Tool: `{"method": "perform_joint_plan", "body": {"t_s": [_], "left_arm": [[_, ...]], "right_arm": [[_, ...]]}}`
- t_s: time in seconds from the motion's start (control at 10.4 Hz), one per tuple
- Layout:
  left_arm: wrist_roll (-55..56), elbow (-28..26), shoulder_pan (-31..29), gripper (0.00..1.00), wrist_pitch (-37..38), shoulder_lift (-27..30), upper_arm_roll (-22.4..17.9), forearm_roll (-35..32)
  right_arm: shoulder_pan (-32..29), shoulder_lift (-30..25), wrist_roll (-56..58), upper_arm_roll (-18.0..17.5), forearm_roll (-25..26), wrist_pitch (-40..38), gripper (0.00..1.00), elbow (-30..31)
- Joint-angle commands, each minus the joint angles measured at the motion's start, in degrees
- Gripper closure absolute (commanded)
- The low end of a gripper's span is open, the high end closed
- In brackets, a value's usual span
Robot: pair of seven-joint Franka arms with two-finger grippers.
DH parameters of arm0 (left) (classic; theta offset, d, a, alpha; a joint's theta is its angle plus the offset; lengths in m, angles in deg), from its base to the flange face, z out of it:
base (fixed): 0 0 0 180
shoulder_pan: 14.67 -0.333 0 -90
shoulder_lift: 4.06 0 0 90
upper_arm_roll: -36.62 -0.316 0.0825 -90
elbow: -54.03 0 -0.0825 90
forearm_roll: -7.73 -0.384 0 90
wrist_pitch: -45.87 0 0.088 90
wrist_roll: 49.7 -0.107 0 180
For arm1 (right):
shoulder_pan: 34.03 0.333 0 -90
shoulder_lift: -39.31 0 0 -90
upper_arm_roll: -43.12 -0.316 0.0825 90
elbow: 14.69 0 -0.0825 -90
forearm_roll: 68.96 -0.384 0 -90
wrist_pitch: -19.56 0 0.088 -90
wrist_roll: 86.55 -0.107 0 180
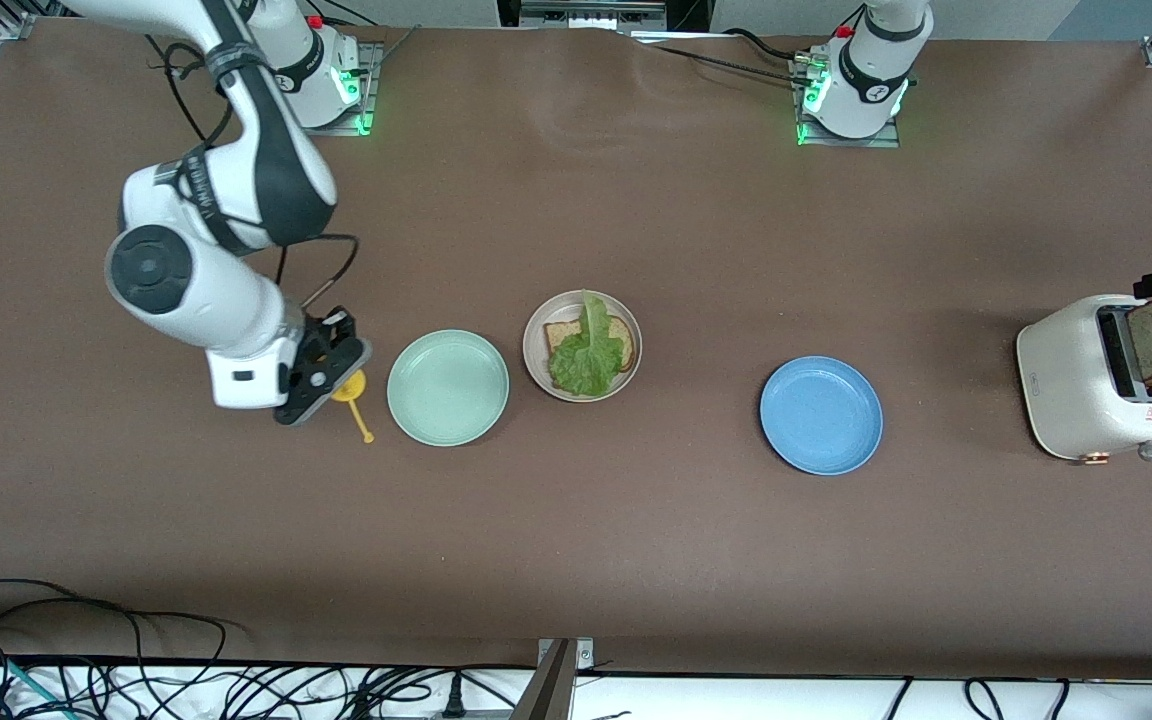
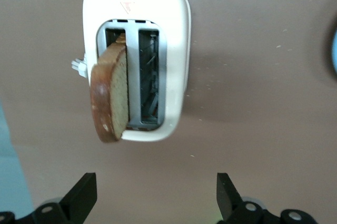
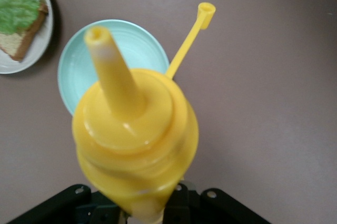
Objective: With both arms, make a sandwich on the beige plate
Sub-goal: 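Return the bottle beside the green plate while the left gripper reaches toaster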
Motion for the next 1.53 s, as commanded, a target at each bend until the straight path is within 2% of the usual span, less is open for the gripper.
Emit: {"method": "perform_joint_plan", "body": {"t_s": [0.0,0.29,0.48,0.67,0.77,0.96,1.15,1.44], "left_arm": [[-2.39,2.74,0.17,0.00,-4.00,-4.06,0.52,-3.56],[-4.05,2.74,-2.19,0.00,-6.38,-5.82,0.61,-7.59],[-5.11,2.57,-2.55,0.00,-7.61,-6.52,0.61,-6.91],[-5.03,2.04,-3.52,0.00,-8.15,-6.79,0.70,-6.64],[-5.03,1.95,-3.61,0.00,-8.15,-7.05,0.70,-6.29],[-4.85,1.86,-5.09,0.00,-8.15,-7.14,0.61,-0.17],[-5.11,1.69,-5.72,0.00,-8.06,-7.14,0.70,0.39],[-5.11,0.99,-5.72,0.00,-7.97,-7.14,0.70,0.39]], "right_arm": [[-1.68,-3.42,3.65,0.07,-2.61,7.27,1.00,7.03],[-4.40,-3.69,9.97,0.16,-10.68,17.46,1.00,12.75],[-5.38,-3.51,13.67,0.07,-14.46,22.05,1.00,15.73],[-5.82,-2.38,19.37,-0.02,-21.92,27.57,1.00,18.90],[-5.99,-2.02,20.70,-0.10,-23.69,28.12,1.00,19.70],[-6.96,-1.41,23.25,-0.19,-26.07,28.31,1.00,20.93],[-7.05,0.87,28.61,-0.28,-33.17,28.31,1.00,21.02],[-7.40,3.07,34.15,-0.28,-37.50,29.44,1.00,20.85]]}}
